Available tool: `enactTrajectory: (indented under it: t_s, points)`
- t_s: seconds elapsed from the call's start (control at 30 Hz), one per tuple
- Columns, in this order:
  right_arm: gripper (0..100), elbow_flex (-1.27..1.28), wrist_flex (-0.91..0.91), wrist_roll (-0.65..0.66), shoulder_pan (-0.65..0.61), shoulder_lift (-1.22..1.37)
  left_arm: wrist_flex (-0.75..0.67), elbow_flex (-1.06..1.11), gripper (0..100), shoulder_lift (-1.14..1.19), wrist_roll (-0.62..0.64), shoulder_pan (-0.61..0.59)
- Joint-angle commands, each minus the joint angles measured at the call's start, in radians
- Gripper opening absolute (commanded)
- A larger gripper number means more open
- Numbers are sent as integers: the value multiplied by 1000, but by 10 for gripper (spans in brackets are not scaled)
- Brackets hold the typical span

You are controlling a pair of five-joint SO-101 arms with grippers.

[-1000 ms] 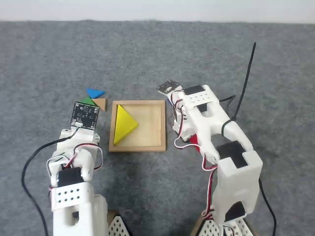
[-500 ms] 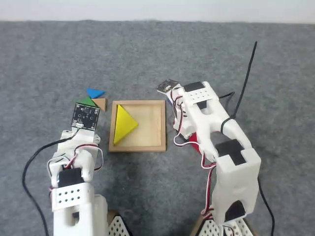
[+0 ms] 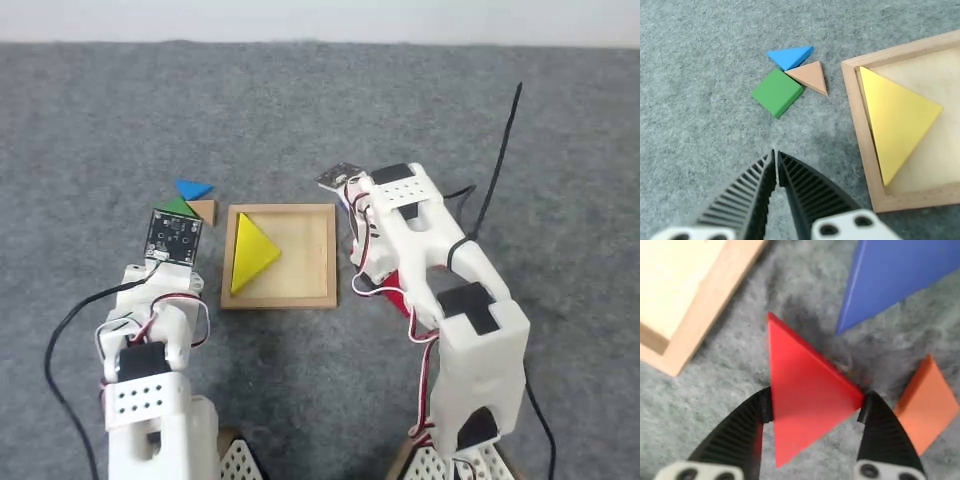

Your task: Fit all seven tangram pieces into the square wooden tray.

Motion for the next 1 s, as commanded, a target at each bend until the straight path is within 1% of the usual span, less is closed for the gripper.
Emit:
enactTrajectory:
  t_s: [0.0, 0.13, 0.17, 0.27, 0.5, 0.53, 0.67, 0.77, 0.87, 0.97]
  points:
    - [148, -17, 28, -18, -8, -122, -15, -13, 13, -21, -11, 3]
    - [146, 15, 44, -18, -25, -188, -15, -13, 13, -21, -11, 3]
    - [146, 20, 44, -34, -28, -205, -15, -13, 13, -21, -11, 3]
    - [147, 17, 41, -133, -42, -239, -15, -13, 13, -21, -11, 2]
    - [148, 40, 16, -140, -42, -248, -15, -12, 13, -21, -11, 2]
    - [148, 51, 4, -130, -44, -248, -15, -12, 13, -21, -11, 2]
    - [154, 114, -12, -11, -79, -248, -15, -12, 13, -21, -11, 2]
    - [231, 155, -53, 46, -84, -248, -14, -12, 13, -21, -11, 2]
    - [314, 172, -124, 71, -76, -229, -12, -12, 13, -21, -17, 0]
    - [336, 164, -173, 77, -76, -166, -11, -12, 13, -21, -43, 0]
